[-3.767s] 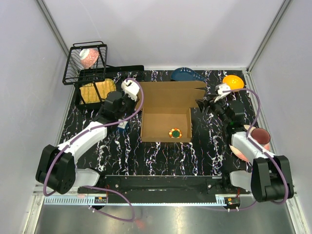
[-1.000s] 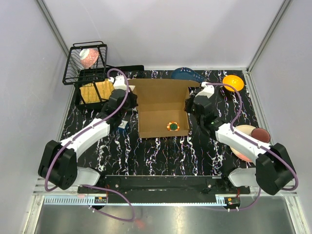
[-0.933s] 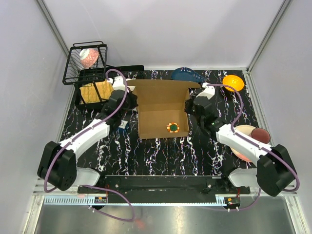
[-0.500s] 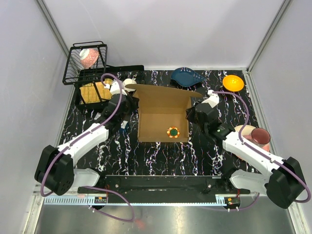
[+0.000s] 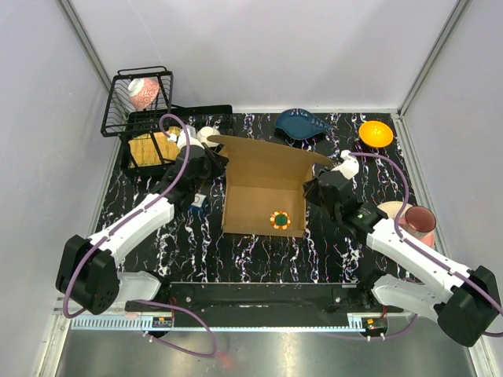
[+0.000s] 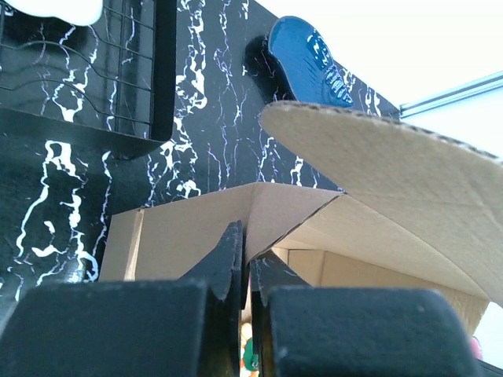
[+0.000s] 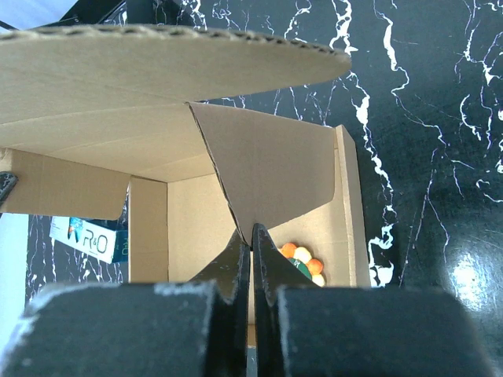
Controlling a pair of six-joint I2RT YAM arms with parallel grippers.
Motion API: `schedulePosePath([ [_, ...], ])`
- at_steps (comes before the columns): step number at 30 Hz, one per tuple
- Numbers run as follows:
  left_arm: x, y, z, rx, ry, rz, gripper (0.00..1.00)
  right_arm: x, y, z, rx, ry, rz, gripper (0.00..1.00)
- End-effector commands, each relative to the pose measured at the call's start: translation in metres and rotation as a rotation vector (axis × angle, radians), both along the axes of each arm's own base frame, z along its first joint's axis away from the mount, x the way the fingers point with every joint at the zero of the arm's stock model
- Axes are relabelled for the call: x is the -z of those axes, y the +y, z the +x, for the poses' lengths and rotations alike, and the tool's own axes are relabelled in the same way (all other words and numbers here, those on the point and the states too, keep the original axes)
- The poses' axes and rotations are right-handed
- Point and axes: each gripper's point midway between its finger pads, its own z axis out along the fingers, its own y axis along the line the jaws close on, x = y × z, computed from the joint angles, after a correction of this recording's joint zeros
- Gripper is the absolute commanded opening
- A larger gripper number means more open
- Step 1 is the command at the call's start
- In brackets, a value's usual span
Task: Fold the paper box
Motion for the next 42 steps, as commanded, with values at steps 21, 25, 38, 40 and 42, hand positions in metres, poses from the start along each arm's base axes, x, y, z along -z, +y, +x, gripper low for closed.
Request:
schedulePosePath([
  [21, -0.005, -0.072, -0.043, 0.220, 0.159, -0.396, 0.00, 0.052, -0.001, -0.038, -0.073, 0.161, -0.043, 0.00],
  [25, -0.002, -0.079, -0.052, 0.216, 0.157, -0.418, 0.00, 0.052, -0.004, -0.043, -0.075, 0.160, -0.039, 0.00],
  [38, 0.040, -0.113, -0.089, 0.255, 0.240, -0.435, 0.00, 0.059, -0.006, -0.055, -0.089, 0.171, -0.045, 0.00],
  [40, 0.046, -0.112, -0.092, 0.240, 0.249, -0.451, 0.00, 0.057, -0.010, -0.058, -0.087, 0.165, -0.051, 0.00],
  [42, 0.050, -0.113, -0.095, 0.241, 0.249, -0.474, 0.00, 0.058, -0.016, -0.062, -0.092, 0.161, -0.078, 0.00],
])
